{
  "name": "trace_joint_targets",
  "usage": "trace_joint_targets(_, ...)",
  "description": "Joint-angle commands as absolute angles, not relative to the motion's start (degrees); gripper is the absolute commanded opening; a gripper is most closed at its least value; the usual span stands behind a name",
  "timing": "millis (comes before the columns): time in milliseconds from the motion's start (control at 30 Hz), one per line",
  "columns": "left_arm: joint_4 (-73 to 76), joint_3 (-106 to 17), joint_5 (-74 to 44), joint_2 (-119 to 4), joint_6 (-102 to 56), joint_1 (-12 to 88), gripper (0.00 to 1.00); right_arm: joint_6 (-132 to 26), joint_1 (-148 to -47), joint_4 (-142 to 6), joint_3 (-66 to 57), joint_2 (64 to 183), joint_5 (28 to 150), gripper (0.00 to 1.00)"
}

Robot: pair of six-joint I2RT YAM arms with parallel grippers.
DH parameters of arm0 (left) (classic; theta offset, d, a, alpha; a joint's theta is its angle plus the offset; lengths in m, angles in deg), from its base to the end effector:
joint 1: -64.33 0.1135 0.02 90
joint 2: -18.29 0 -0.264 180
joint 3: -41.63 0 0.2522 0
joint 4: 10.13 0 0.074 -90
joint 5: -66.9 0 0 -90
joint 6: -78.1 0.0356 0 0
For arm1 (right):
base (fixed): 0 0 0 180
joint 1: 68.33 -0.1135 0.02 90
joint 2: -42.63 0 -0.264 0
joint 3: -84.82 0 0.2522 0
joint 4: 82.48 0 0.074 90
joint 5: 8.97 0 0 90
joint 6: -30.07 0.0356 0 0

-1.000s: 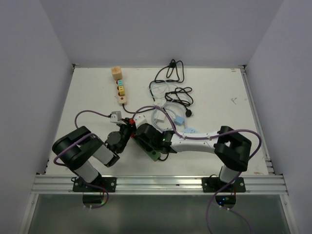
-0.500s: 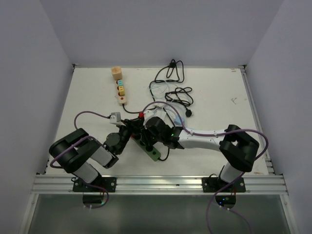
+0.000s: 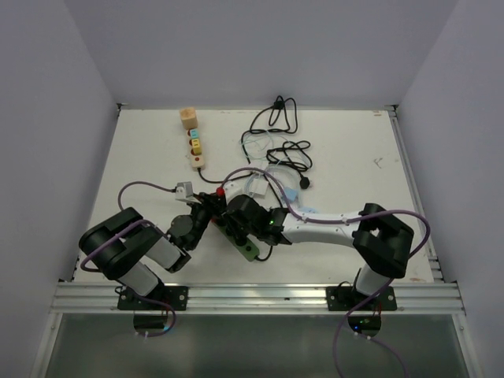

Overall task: Pull the plug off the socket
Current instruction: Remove the plug from the socket.

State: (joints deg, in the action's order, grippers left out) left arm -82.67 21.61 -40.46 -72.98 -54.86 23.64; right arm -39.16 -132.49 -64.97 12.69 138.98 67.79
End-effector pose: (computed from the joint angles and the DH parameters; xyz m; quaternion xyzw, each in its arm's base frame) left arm 0.1698 -0.1320 0.1411 -0.1216 0.6888 -0.3927 0.5971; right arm 0.1644 0.3207 0.2001 -0.2913 0.8597 0.1966 0.3707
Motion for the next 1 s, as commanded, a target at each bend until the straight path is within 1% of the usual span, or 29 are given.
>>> trace_joint_targets(0, -66.33, 34.99, -40.5, -78.83, -55.4, 23.19, 0.41, -41.21, -138.28, -56.69, 6.21, 139.39, 59.96, 0.01)
trace_joint_targets(333, -65.36, 34.55, -39.97, -79.44, -56.19, 23.19, 0.41, -39.81, -139.35, -57.46, 8.56, 138.87, 53.43, 0.01)
trace_joint_targets(433, -65.8, 34.81, -39.79, -79.71, -56.28, 23.19, 0.41, -38.41, -137.95, -61.33, 12.51, 136.42, 57.72, 0.02)
trace_joint_targets(467, -65.8, 34.81, -39.71, -79.71, -56.28, 23.19, 0.41, -36.48, -136.99, -64.03, 13.48, 135.88, 64.87, 0.02)
trace_joint_targets(567, -65.72, 35.07, -39.88, -79.8, -56.46, 23.19, 0.41, -32.52, -133.38, -68.54, 17.09, 133.95, 73.35, 0.01)
trace_joint_targets(700, -65.89, 35.25, -39.71, -79.97, -56.81, 23.19, 0.41, -31.28, -131.62, -71.01, 17.97, 132.54, 76.9, 0.01)
trace_joint_targets(833, -65.19, 34.73, -39.53, -80.06, -56.63, 23.19, 0.41, -34.0, -132.14, -67.51, 16.48, 132.54, 74.28, 0.01)
trace_joint_targets(967, -64.57, 34.63, -39.62, -80.06, -56.63, 23.19, 0.41, -38.39, -137.22, -61.97, 13.15, 133.24, 64.97, 0.01)
